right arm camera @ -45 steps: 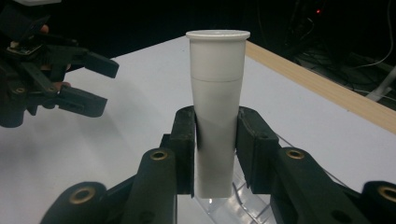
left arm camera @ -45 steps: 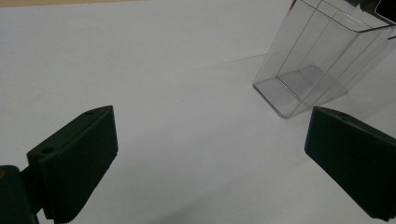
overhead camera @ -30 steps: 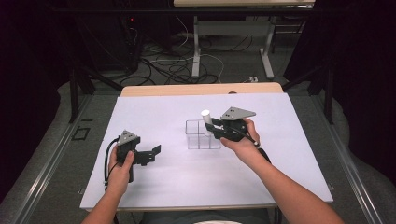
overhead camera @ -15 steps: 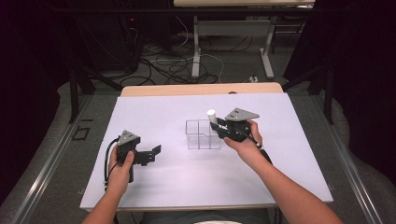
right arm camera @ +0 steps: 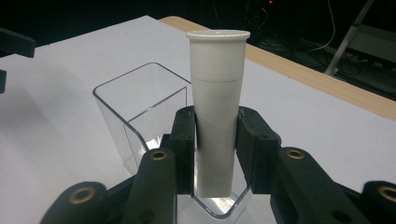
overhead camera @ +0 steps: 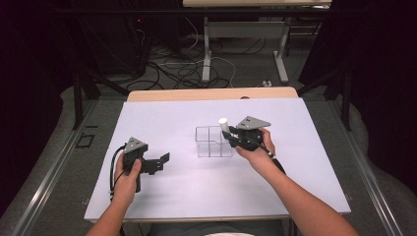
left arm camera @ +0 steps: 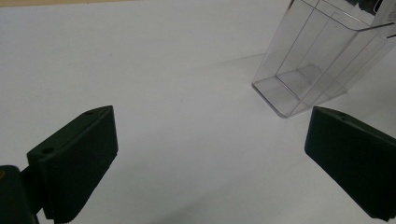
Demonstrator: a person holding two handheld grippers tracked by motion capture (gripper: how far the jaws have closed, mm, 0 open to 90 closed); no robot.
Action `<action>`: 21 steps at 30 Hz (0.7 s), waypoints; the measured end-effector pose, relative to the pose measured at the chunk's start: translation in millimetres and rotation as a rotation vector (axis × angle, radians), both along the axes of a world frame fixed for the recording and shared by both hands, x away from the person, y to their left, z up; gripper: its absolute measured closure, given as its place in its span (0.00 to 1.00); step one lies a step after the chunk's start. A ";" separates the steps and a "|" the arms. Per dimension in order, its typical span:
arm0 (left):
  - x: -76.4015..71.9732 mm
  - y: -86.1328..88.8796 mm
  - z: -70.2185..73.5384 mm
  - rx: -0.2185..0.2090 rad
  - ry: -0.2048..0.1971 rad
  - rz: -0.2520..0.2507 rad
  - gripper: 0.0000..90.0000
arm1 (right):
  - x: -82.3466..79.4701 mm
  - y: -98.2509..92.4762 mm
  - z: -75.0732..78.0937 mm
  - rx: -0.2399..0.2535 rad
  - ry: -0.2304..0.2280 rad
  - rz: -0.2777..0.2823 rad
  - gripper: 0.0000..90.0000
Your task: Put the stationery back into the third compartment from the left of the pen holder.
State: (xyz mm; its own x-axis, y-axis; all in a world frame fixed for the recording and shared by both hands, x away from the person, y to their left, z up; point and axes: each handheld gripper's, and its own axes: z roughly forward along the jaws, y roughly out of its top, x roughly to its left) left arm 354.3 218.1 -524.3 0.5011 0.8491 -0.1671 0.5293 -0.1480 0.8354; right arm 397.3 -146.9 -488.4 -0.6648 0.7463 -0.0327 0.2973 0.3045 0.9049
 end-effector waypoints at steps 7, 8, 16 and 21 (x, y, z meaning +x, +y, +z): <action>0.2 -0.2 -0.1 0.000 -0.001 -0.001 0.03 | 1.0 2.2 -8.1 -0.031 0.023 0.005 0.77; 0.2 -0.2 -0.1 0.000 -0.001 -0.001 0.03 | 1.1 2.5 -8.8 -0.035 0.025 0.007 0.77; -0.1 0.1 -0.1 0.001 0.003 0.002 0.03 | 1.8 4.0 -11.2 -0.046 0.035 0.013 0.77; 0.0 -0.1 -0.2 0.001 0.001 0.000 0.03 | 1.3 1.8 -10.1 -0.038 0.060 0.023 0.77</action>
State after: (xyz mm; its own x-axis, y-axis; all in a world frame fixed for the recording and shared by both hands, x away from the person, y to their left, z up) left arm 354.3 218.1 -524.5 0.5006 0.8495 -0.1667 0.5304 -0.1487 0.8346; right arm 398.6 -145.1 -498.5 -0.6838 0.7294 -0.0202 0.3432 0.3460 0.8732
